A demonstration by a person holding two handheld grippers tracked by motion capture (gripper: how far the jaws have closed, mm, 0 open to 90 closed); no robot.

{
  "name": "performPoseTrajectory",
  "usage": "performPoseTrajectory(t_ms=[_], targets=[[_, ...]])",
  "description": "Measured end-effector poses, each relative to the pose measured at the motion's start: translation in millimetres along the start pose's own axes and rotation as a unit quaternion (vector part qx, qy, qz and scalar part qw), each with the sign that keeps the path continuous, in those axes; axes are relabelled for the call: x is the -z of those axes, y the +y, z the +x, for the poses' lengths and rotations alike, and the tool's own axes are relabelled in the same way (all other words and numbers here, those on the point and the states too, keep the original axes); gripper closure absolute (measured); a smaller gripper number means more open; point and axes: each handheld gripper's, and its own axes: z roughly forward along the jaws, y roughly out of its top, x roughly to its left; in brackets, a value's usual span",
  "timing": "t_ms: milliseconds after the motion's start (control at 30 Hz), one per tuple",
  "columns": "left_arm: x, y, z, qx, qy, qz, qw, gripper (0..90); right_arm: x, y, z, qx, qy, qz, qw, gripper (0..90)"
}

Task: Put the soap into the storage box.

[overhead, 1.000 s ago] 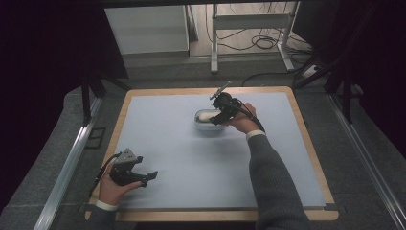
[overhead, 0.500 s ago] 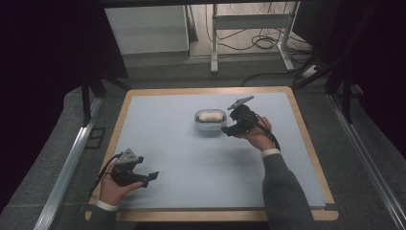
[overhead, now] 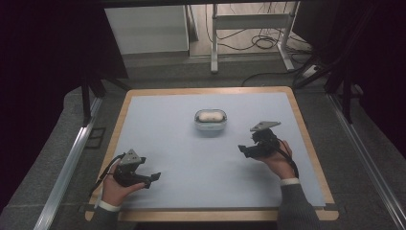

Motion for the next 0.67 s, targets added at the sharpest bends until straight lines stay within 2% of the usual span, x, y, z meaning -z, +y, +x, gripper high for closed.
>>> performPoseTrajectory(t_ms=[33, 67, 133, 167, 300, 367, 433, 667], targets=[[0.0, 0.0, 0.0, 0.0, 0.0, 0.0, 1.0, 11.7, 0.0, 0.0, 0.0, 0.0, 0.0, 0.0, 1.0, 24.5], [-0.5, 0.0, -0.3, 0.001, -0.001, 0.0, 1.0, 11.8, 4.2, -12.1, -1.0, -0.011, -0.007, -0.003, 0.9999, 24.4], [-1.2, 0.4, -1.3, -0.002, -0.001, 0.002, 1.0, 11.8, 6.2, -17.6, -1.8, -0.016, -0.01, -0.003, 0.9998, 24.4], [-1.5, 0.7, -2.5, -0.003, -0.001, 0.002, 1.0, 11.7, 9.8, -27.1, -2.3, -0.029, -0.014, -0.005, 0.9995, 23.9], [-2.4, 0.9, -3.0, -0.004, 0.001, 0.003, 1.0, 11.8, 14.0, -40.6, -3.4, -0.035, -0.019, -0.006, 0.9992, 23.6], [-2.4, 0.9, -2.8, -0.006, 0.004, 0.005, 1.0, 11.8, 15.4, -41.8, -5.5, -0.036, -0.025, -0.004, 0.999, 23.4], [-2.3, 0.9, -2.7, -0.006, 0.004, 0.004, 1.0, 11.8, 17.4, -42.5, -6.9, -0.045, -0.023, -0.015, 0.9986, 23.4], [-2.1, 0.8, -2.9, -0.006, 0.004, 0.002, 1.0, 11.8, 19.3, -44.5, -5.9, -0.047, -0.03, -0.024, 0.9982, 22.9]])
